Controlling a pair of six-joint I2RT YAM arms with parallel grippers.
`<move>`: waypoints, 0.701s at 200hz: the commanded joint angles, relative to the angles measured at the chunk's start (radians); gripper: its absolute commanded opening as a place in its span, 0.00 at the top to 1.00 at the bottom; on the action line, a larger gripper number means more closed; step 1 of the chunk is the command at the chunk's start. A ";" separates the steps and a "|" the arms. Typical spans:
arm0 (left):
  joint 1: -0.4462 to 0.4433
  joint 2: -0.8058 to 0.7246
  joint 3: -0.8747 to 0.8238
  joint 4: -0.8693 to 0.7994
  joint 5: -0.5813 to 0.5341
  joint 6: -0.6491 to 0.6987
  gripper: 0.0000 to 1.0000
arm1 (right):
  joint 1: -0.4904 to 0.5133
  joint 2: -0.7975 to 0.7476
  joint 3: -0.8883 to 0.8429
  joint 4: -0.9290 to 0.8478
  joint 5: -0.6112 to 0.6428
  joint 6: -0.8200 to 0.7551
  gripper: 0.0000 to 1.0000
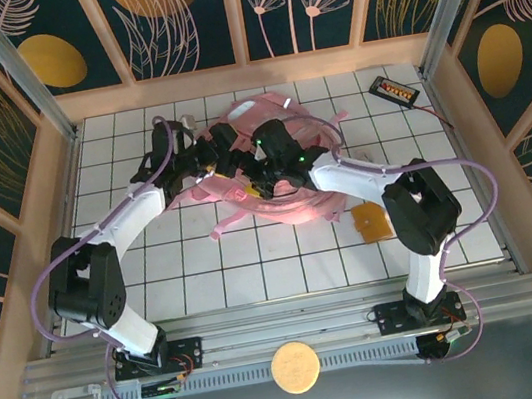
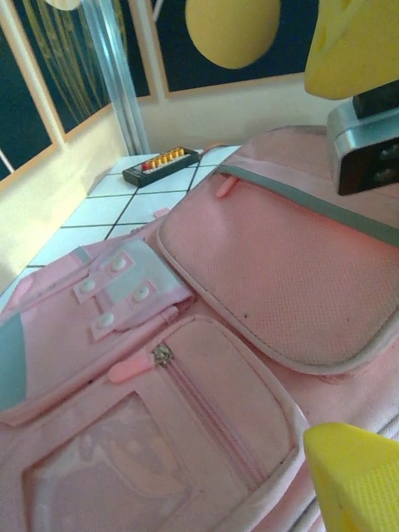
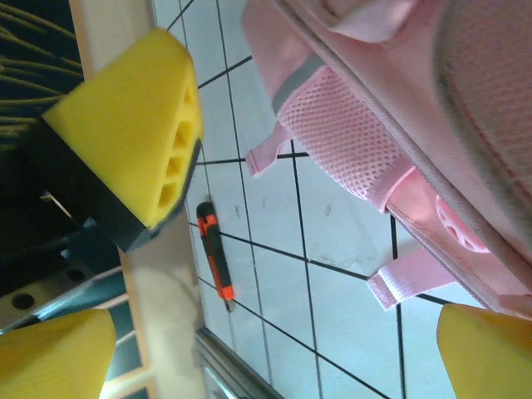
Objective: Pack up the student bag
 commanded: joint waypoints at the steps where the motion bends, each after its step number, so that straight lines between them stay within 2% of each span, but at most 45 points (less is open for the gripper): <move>1: -0.006 -0.010 0.082 -0.148 -0.018 0.126 0.01 | 0.002 -0.069 0.097 -0.041 -0.084 -0.247 0.01; 14: -0.007 -0.004 0.124 -0.182 -0.043 0.157 0.01 | -0.006 -0.087 0.092 -0.076 -0.147 -0.311 0.01; 65: -0.011 0.039 0.262 -0.260 -0.069 0.282 0.01 | -0.011 -0.158 -0.013 -0.241 -0.249 -0.505 0.01; 83: -0.023 0.059 0.307 -0.280 -0.064 0.324 0.01 | 0.000 -0.229 -0.054 -0.282 -0.105 -0.573 0.01; 106: -0.095 0.137 0.434 -0.408 -0.141 0.451 0.01 | -0.036 -0.444 -0.195 -0.195 0.160 -0.541 0.01; 123: -0.162 0.213 0.534 -0.497 -0.183 0.530 0.01 | -0.154 -0.573 -0.276 -0.235 0.323 -0.447 0.01; 140: -0.228 0.303 0.651 -0.585 -0.236 0.612 0.01 | -0.327 -0.649 -0.331 -0.323 0.354 -0.383 0.01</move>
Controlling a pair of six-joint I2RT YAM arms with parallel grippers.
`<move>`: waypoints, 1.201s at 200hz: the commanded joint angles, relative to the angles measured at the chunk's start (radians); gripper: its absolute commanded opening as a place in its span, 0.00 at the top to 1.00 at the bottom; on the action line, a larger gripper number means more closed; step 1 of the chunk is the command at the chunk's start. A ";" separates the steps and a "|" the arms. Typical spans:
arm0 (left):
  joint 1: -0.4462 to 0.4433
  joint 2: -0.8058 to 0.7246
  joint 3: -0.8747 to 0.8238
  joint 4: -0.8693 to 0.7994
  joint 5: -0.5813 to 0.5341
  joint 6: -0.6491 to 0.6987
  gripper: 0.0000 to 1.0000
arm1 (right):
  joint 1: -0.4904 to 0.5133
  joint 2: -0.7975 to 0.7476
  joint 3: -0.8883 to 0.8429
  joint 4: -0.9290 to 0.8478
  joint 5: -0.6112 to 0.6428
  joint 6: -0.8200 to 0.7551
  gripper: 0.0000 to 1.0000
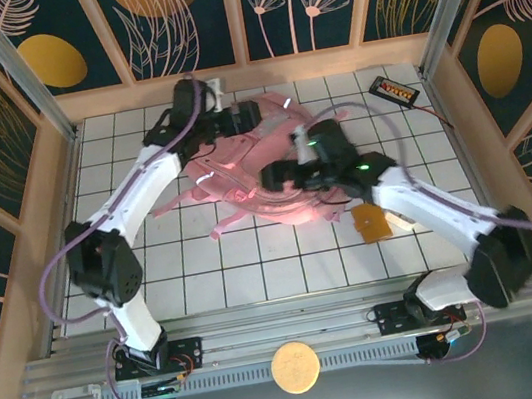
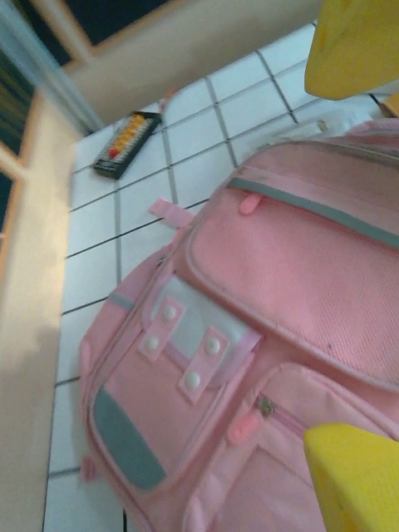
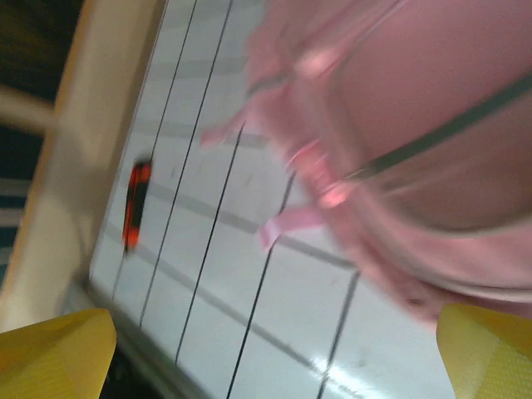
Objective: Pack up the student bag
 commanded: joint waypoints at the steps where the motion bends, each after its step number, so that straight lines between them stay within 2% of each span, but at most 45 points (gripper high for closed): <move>1: -0.093 0.110 0.134 -0.192 -0.087 0.178 0.01 | -0.204 -0.120 -0.062 -0.085 0.209 0.090 0.01; 16: -0.152 0.210 0.272 -0.294 -0.142 0.254 0.01 | -0.339 -0.151 -0.088 -0.142 0.165 0.108 0.01; 30: -0.205 0.319 0.422 -0.396 -0.193 0.310 0.01 | -0.425 -0.158 -0.093 -0.188 0.141 0.108 0.01; 46: -0.226 0.361 0.438 -0.385 -0.192 0.296 0.01 | -0.493 -0.159 -0.096 -0.217 0.103 0.109 0.01; 57: -0.253 0.407 0.489 -0.427 -0.268 0.321 0.01 | -0.519 -0.164 -0.104 -0.217 0.077 0.115 0.01; 80: -0.281 0.446 0.491 -0.435 -0.297 0.330 0.01 | -0.528 -0.171 -0.122 -0.196 0.050 0.136 0.01; 102: -0.304 0.473 0.501 -0.455 -0.384 0.343 0.01 | -0.527 -0.161 -0.124 -0.186 0.027 0.147 0.01; 117: -0.306 0.492 0.517 -0.474 -0.442 0.340 0.01 | -0.527 -0.159 -0.130 -0.170 0.009 0.158 0.01; 154: -0.305 0.518 0.544 -0.483 -0.502 0.340 0.02 | -0.528 -0.151 -0.133 -0.157 -0.005 0.164 0.01; 188: -0.303 0.515 0.576 -0.495 -0.586 0.333 0.07 | -0.527 -0.144 -0.140 -0.146 -0.021 0.166 0.01; 240: -0.296 0.498 0.602 -0.496 -0.595 0.323 0.22 | -0.527 -0.119 -0.149 -0.126 -0.049 0.167 0.01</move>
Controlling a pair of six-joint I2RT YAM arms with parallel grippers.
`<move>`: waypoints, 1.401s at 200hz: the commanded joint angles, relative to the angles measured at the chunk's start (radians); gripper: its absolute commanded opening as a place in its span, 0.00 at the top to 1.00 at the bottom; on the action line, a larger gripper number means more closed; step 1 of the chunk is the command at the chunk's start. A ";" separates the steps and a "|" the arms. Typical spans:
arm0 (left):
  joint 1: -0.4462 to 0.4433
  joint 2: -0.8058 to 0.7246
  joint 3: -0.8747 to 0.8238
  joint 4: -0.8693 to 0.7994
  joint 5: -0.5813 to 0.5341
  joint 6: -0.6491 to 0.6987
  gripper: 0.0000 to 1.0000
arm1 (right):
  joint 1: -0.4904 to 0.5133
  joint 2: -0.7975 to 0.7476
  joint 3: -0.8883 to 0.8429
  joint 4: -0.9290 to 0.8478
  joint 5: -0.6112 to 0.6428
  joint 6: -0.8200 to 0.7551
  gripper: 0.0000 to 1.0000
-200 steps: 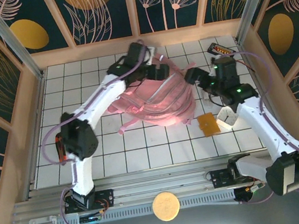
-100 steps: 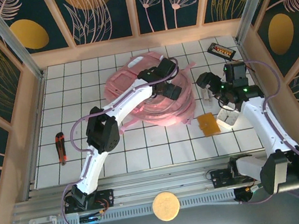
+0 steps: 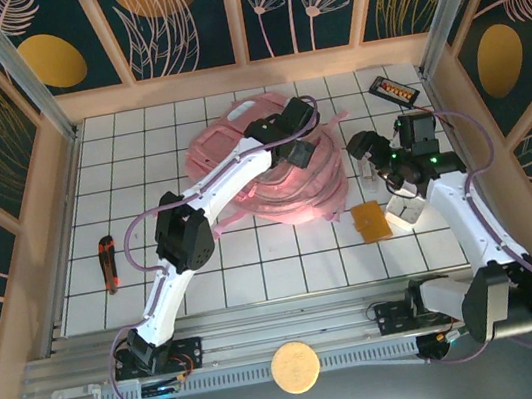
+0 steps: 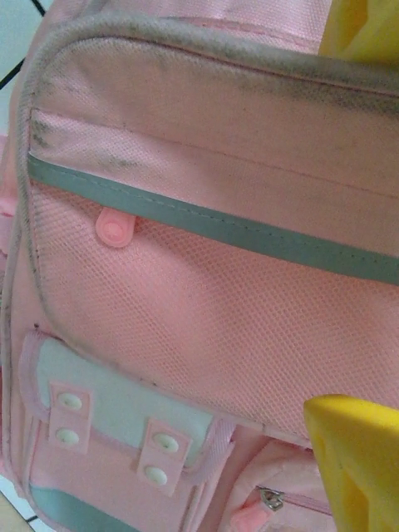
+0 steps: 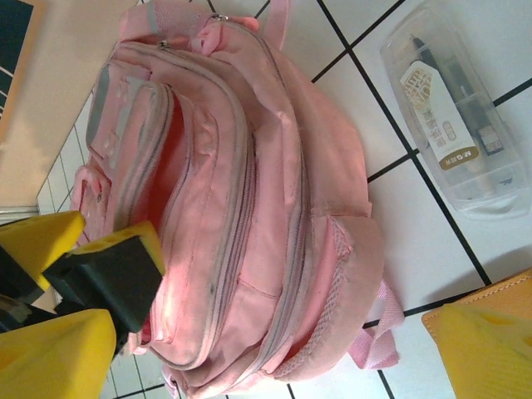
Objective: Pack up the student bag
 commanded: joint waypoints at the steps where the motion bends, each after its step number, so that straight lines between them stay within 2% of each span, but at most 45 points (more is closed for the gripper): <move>1: 0.012 -0.002 0.037 -0.023 -0.057 -0.001 0.23 | -0.003 0.016 -0.012 0.030 -0.029 0.010 0.01; 23: 0.014 -0.002 0.032 -0.022 -0.049 0.002 0.34 | -0.004 0.024 -0.010 0.041 -0.039 0.014 0.01; 69: 0.036 0.019 -0.018 -0.009 0.054 0.013 0.61 | -0.003 0.030 0.004 0.053 -0.047 0.041 0.01; 101: 0.054 0.019 -0.037 -0.012 0.091 0.009 0.92 | 0.000 0.015 0.030 0.033 -0.028 0.059 0.01; 117: 0.070 0.004 -0.049 -0.006 0.129 0.001 1.00 | 0.003 0.002 0.042 0.022 -0.009 0.067 0.01; 150: 0.099 -0.060 -0.107 0.024 0.165 -0.008 1.00 | 0.007 -0.007 0.095 -0.022 0.022 0.075 0.01; 182: 0.124 -0.152 -0.203 0.087 0.175 0.001 1.00 | -0.007 -0.001 0.126 0.006 -0.013 0.028 0.01; 206: 0.138 -0.188 -0.239 0.095 0.226 0.029 1.00 | -0.029 0.002 0.130 0.071 -0.051 0.009 0.01; 226: 0.145 -0.191 -0.242 0.055 0.204 -0.001 1.00 | -0.053 0.014 0.138 0.099 -0.063 -0.011 0.01; 246: 0.148 -0.233 -0.305 0.092 0.188 -0.022 1.00 | -0.061 0.042 0.155 0.079 -0.061 -0.044 0.01; 280: 0.149 -0.239 -0.279 0.066 0.178 -0.025 1.00 | -0.064 0.091 0.152 0.065 -0.115 -0.073 0.01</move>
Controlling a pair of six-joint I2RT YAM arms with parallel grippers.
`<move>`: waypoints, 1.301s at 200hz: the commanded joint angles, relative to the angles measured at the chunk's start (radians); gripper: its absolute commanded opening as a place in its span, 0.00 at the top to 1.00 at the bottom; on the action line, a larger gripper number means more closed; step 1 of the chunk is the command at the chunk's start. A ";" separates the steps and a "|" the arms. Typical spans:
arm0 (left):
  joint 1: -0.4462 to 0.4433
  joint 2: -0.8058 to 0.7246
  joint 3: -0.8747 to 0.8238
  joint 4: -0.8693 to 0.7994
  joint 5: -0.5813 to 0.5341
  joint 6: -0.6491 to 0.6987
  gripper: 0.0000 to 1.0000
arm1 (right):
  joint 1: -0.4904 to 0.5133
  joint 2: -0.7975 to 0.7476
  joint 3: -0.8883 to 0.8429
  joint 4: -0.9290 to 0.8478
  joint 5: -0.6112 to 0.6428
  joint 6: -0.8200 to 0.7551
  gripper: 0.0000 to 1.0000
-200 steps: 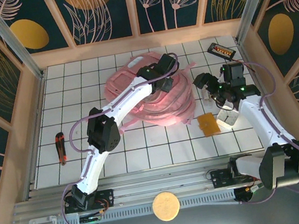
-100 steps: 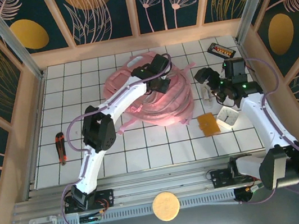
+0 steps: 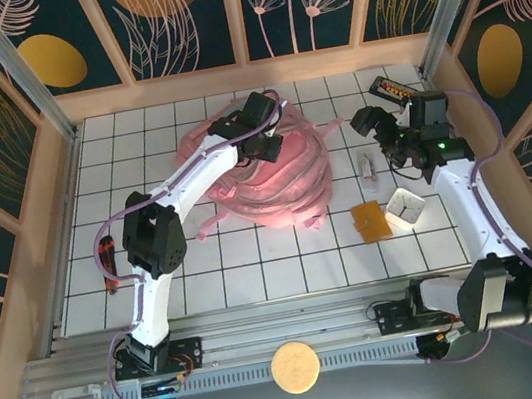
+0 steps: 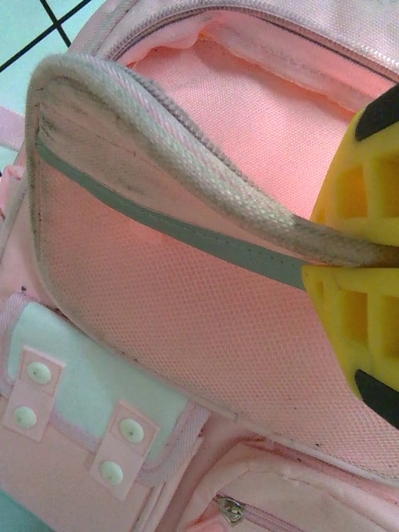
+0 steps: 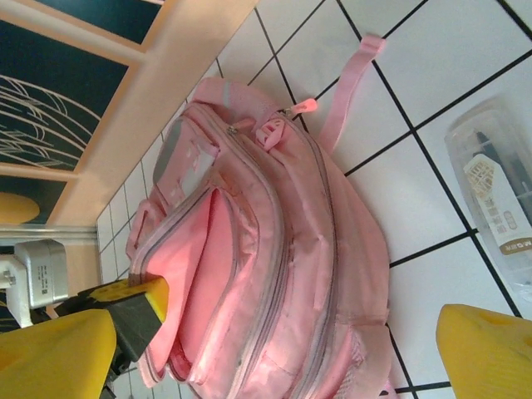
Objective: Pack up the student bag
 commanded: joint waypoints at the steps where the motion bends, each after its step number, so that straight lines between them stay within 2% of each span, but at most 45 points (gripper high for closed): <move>1: 0.014 -0.045 0.006 -0.058 -0.036 -0.014 1.00 | -0.007 0.034 0.022 0.008 -0.045 -0.051 0.01; 50: 0.017 -0.088 0.033 -0.073 -0.091 0.029 1.00 | 0.005 0.014 0.019 0.034 -0.007 -0.080 0.01; 80: 0.017 -0.170 -0.097 0.010 -0.091 0.131 1.00 | 0.041 0.063 0.090 -0.070 -0.034 -0.115 0.01; 118: 0.017 -0.316 -0.350 0.128 -0.192 0.353 1.00 | 0.149 0.123 0.089 -0.076 -0.088 -0.115 0.01; 137: 0.017 -0.374 -0.419 0.178 -0.182 0.379 1.00 | 0.182 0.173 0.088 -0.046 -0.137 -0.139 0.01; 156: 0.016 -0.401 -0.440 0.200 -0.177 0.339 1.00 | 0.202 0.205 0.097 -0.009 -0.149 -0.177 0.01; 193: 0.016 -0.416 -0.451 0.206 -0.182 0.238 1.00 | 0.241 0.193 0.156 -0.099 0.010 -0.303 0.01; 222: 0.016 -0.415 -0.454 0.222 -0.199 0.230 1.00 | 0.239 0.200 0.173 -0.231 0.154 -0.391 0.01; 238: 0.017 -0.416 -0.463 0.232 -0.203 0.239 1.00 | 0.236 0.212 0.183 -0.343 0.273 -0.379 0.01; 260: 0.018 -0.445 -0.490 0.251 -0.201 0.234 1.00 | 0.225 0.205 0.175 -0.397 0.324 -0.379 0.01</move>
